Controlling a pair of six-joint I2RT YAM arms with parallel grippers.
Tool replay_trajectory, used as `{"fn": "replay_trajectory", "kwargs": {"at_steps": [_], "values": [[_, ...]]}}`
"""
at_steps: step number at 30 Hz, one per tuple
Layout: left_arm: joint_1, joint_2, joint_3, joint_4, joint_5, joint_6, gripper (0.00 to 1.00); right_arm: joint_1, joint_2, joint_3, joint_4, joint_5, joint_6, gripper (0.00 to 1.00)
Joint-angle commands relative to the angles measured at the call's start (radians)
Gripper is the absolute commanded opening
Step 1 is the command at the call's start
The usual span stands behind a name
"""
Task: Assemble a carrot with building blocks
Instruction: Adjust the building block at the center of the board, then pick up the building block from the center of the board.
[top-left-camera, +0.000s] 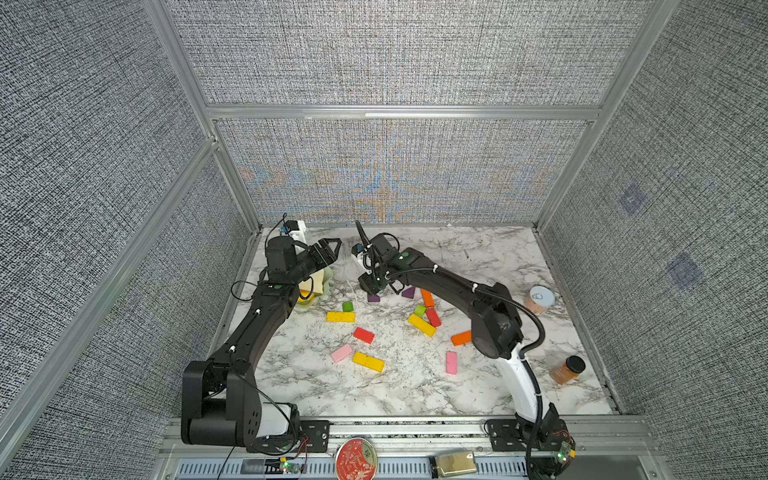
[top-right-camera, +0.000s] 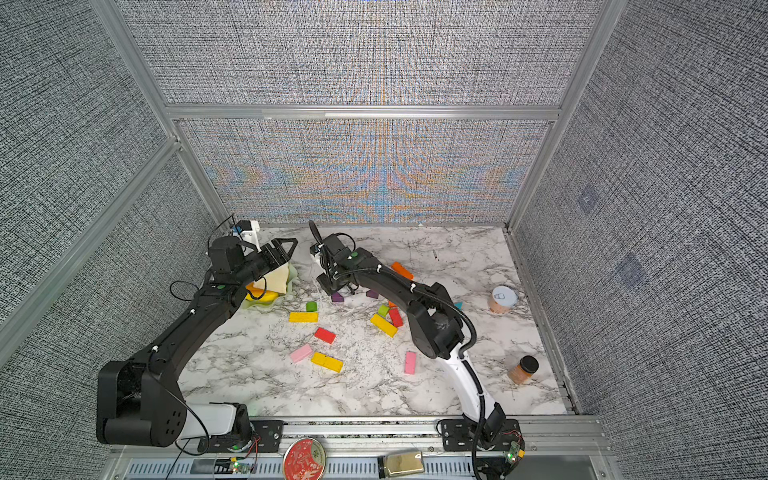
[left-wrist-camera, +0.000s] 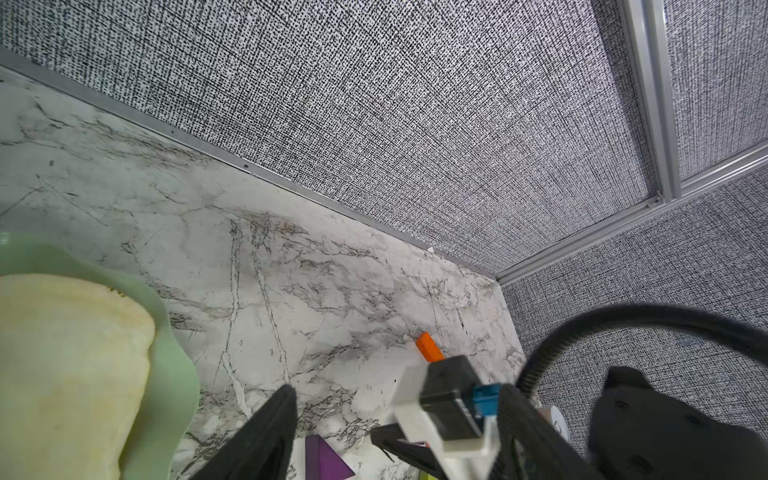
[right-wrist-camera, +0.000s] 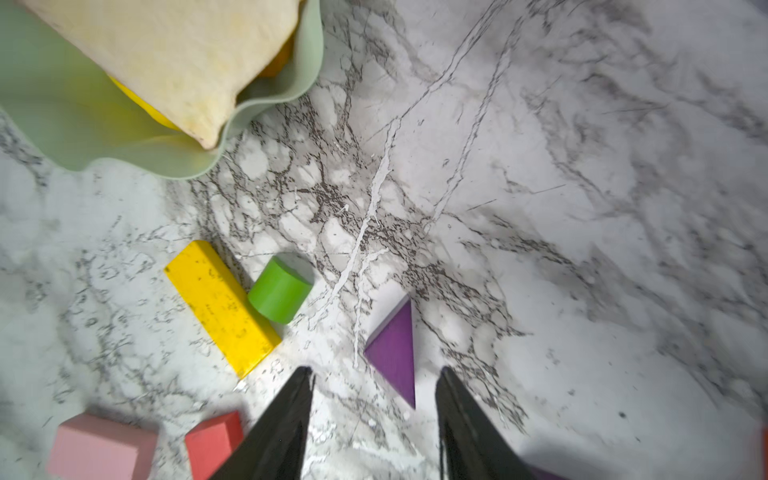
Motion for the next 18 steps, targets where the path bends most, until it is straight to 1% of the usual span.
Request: {"fn": "replay_trajectory", "kwargs": {"at_steps": [1, 5, 7, 10, 12, 16, 18], "values": [[0.001, -0.002, -0.002, 0.022, 0.013, -0.005, 0.77, -0.005, -0.094, -0.133, 0.017, 0.095, 0.065, 0.31], [0.001, 0.000, -0.001, 0.032, 0.039, -0.027, 0.77, -0.031, -0.203, -0.342, 0.031, 0.191, 0.178, 0.21], [0.001, 0.001, -0.004, 0.036, 0.042, -0.032, 0.77, -0.046, -0.245, -0.425, 0.040, 0.216, 0.253, 0.20], [0.001, -0.001, -0.006, 0.043, 0.050, -0.044, 0.77, -0.062, -0.293, -0.537, 0.067, 0.262, 0.366, 0.28], [0.001, -0.001, -0.009, 0.047, 0.052, -0.048, 0.77, -0.069, -0.306, -0.576, 0.078, 0.265, 0.430, 0.37], [0.001, 0.005, -0.009, 0.046, 0.053, -0.051, 0.76, -0.069, -0.310, -0.618, 0.102, 0.236, 0.527, 0.40], [-0.001, 0.006, -0.010, 0.045, 0.053, -0.053, 0.76, -0.068, -0.307, -0.631, 0.097, 0.249, 0.566, 0.41]]}}
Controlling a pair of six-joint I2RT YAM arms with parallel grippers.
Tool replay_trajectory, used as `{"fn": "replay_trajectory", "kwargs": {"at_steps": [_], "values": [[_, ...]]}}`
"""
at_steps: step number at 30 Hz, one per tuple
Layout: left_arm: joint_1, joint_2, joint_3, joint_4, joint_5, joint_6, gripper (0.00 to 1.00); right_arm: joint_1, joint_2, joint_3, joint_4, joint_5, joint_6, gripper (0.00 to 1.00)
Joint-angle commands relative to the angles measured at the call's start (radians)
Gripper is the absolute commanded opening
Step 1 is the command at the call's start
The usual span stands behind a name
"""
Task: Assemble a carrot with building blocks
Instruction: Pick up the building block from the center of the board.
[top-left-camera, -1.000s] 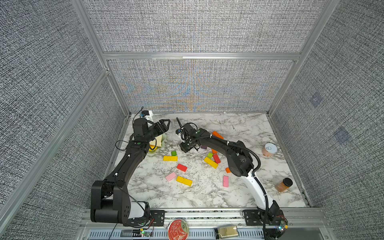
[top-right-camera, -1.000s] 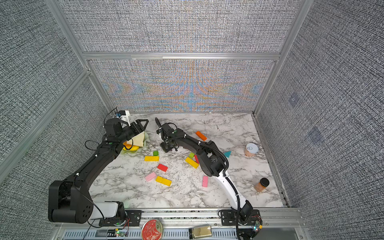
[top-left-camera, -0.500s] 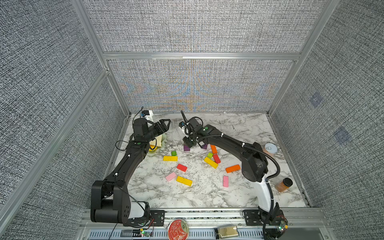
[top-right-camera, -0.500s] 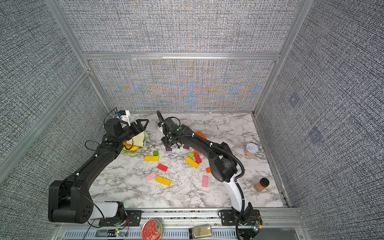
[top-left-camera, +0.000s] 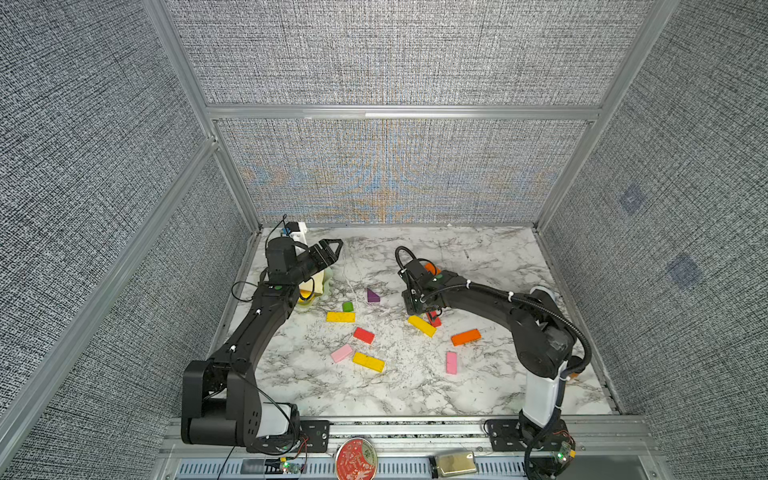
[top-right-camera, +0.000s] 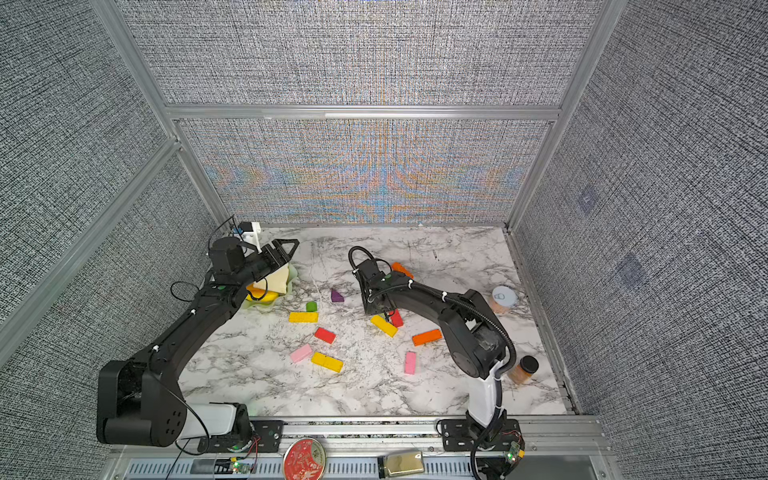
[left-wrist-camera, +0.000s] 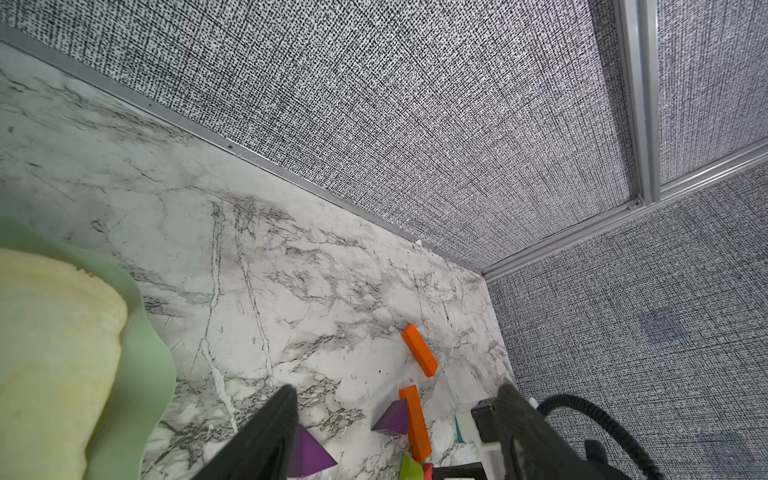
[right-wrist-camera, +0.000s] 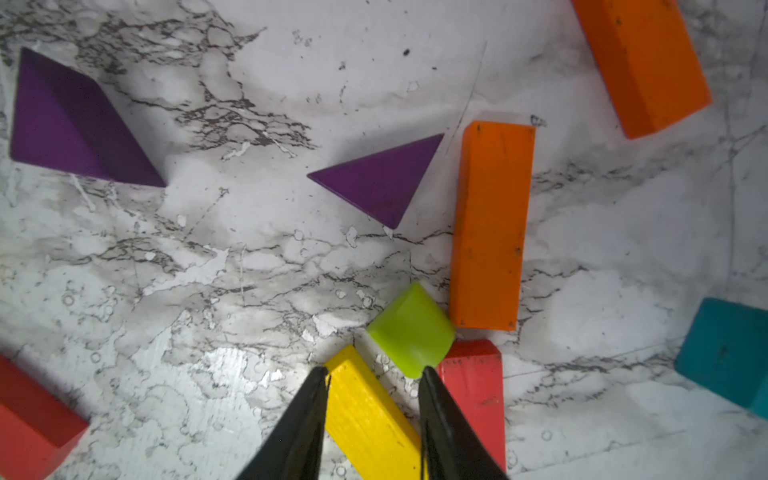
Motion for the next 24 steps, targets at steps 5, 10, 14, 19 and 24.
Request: {"fn": "replay_trajectory", "kwargs": {"at_steps": [5, 10, 14, 19, 24], "values": [[0.000, 0.001, -0.003, 0.040, 0.016, -0.006, 0.76, -0.001, -0.007, -0.046, 0.026, 0.028, 0.168, 0.44], [0.000, -0.002, -0.003, 0.041, 0.019, -0.008, 0.76, -0.011, 0.010, -0.059, 0.045, 0.020, 0.193, 0.50], [0.000, -0.002, -0.004, 0.041, 0.017, -0.011, 0.76, -0.026, 0.021, -0.073, 0.074, -0.012, 0.210, 0.51], [-0.002, -0.001, -0.006, 0.042, 0.019, -0.012, 0.76, -0.035, 0.028, -0.075, 0.088, -0.018, 0.213, 0.51], [-0.002, 0.006, -0.004, 0.042, 0.016, -0.013, 0.76, -0.037, 0.042, -0.071, 0.096, -0.047, 0.216, 0.50]]}}
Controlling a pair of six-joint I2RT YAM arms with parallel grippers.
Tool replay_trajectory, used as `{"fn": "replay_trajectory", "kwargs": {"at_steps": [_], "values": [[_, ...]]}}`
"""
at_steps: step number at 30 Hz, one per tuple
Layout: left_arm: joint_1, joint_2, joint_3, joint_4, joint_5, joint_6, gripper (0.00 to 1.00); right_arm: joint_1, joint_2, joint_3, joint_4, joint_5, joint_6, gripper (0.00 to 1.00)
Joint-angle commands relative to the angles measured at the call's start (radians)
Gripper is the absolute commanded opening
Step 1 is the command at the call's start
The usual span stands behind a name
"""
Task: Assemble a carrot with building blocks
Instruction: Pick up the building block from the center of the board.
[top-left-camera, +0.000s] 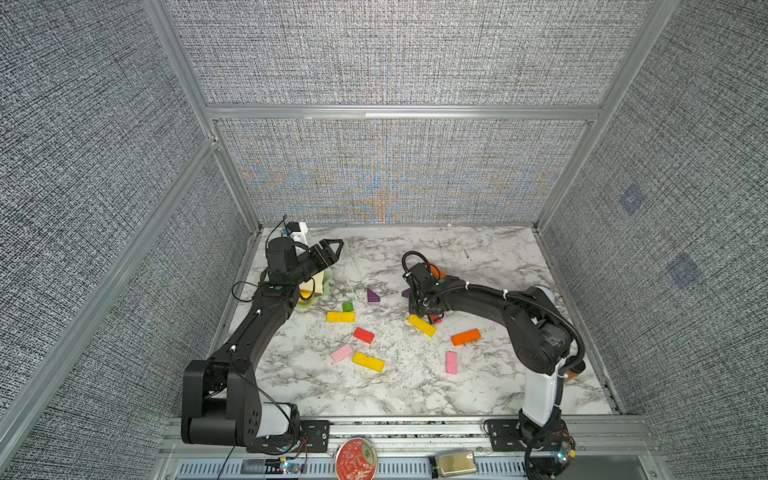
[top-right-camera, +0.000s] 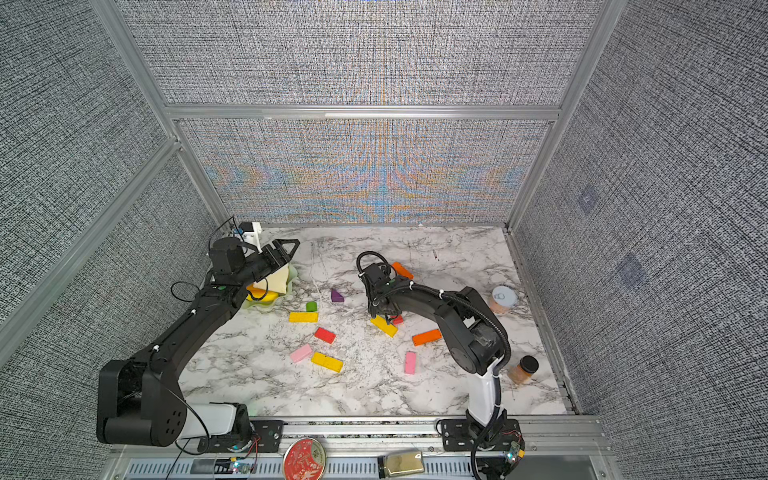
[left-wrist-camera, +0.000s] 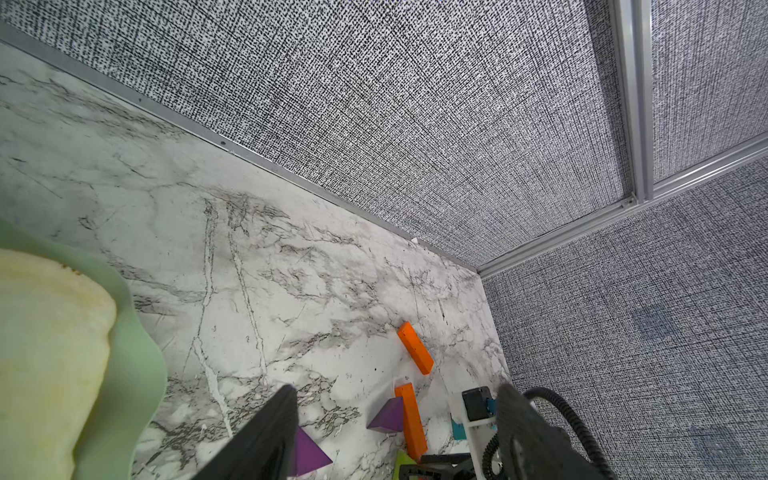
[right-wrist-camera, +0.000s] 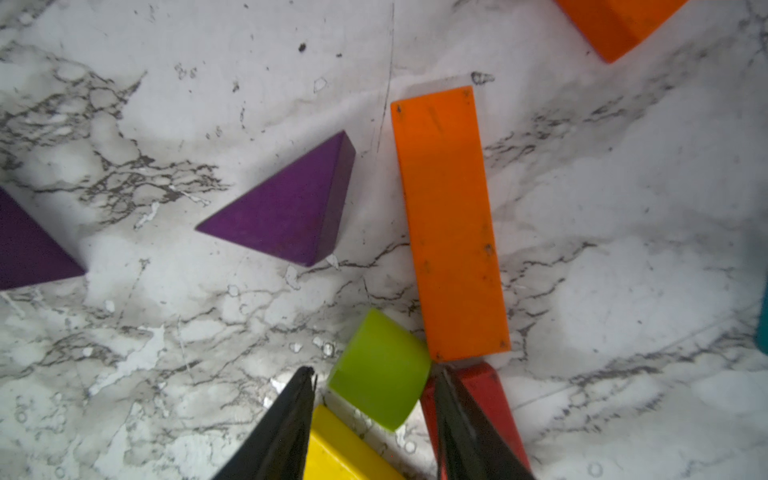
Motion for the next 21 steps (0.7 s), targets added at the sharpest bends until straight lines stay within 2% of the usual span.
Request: {"fn": "replay_trajectory", "kwargs": {"at_steps": [1, 11, 19, 21], "values": [[-0.001, 0.005, 0.000, 0.027, 0.005, -0.004, 0.76, -0.001, 0.014, -0.002, -0.018, -0.045, 0.029, 0.50], [-0.002, 0.007, 0.000, 0.026, 0.007, -0.006, 0.76, 0.008, 0.044, 0.021, -0.012, -0.044, 0.018, 0.50], [-0.001, 0.004, 0.000, 0.029, 0.008, -0.006, 0.77, 0.015, 0.102, 0.073, -0.039, 0.028, -0.006, 0.50], [-0.001, 0.005, 0.000, 0.029, 0.008, -0.007, 0.77, 0.024, 0.110, 0.083, -0.045, 0.043, -0.011, 0.47]]}}
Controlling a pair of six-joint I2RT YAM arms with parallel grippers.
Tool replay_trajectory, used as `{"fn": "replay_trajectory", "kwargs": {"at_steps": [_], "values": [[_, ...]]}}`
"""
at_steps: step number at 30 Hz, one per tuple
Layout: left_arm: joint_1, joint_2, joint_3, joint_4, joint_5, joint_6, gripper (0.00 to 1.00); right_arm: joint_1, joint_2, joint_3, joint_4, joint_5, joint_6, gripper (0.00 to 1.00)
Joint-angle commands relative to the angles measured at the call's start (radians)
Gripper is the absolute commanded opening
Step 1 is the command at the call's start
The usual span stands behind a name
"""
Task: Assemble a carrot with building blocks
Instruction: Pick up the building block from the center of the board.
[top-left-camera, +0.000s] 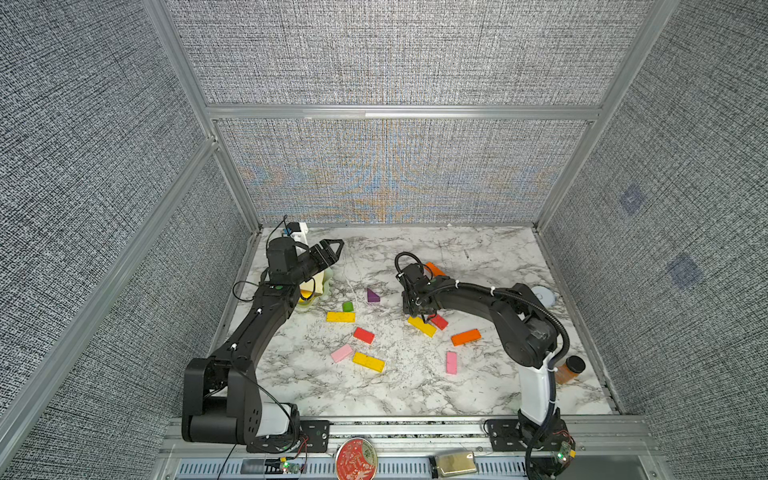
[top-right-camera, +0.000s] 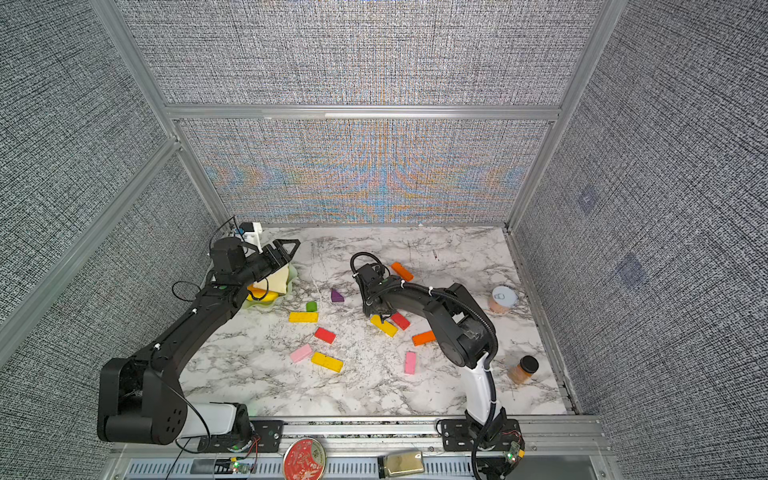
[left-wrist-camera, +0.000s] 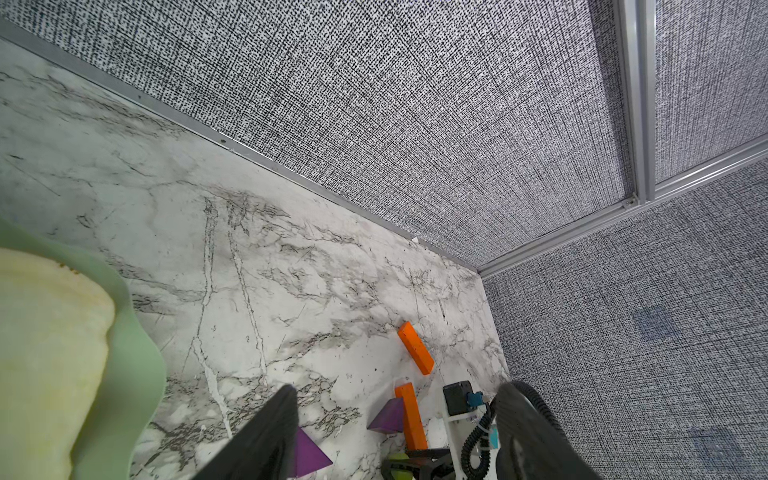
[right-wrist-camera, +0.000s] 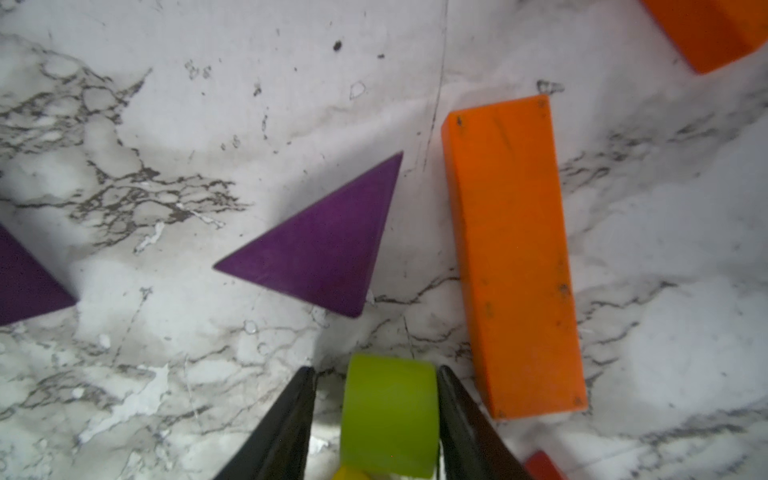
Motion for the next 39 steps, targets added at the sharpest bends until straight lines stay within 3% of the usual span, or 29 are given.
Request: {"fn": "replay_trajectory", "kwargs": {"at_steps": [1, 7, 21, 31, 39], "values": [[-0.001, -0.001, 0.000, 0.026, 0.008, -0.003, 0.77, 0.009, 0.019, 0.008, -0.049, 0.025, -0.004, 0.45], [-0.001, -0.002, 0.000, 0.026, 0.009, -0.002, 0.77, 0.032, 0.010, 0.006, -0.069, 0.073, -0.018, 0.35], [-0.001, -0.002, -0.001, 0.028, 0.009, -0.002, 0.77, 0.045, -0.024, -0.040, -0.066, 0.052, -0.020, 0.40], [-0.001, -0.003, 0.000, 0.029, 0.010, 0.001, 0.76, 0.058, -0.055, -0.039, -0.043, 0.047, -0.045, 0.31], [0.000, -0.003, 0.000, 0.030, 0.006, 0.005, 0.77, 0.085, -0.079, 0.011, -0.043, 0.064, -0.123, 0.30]]}}
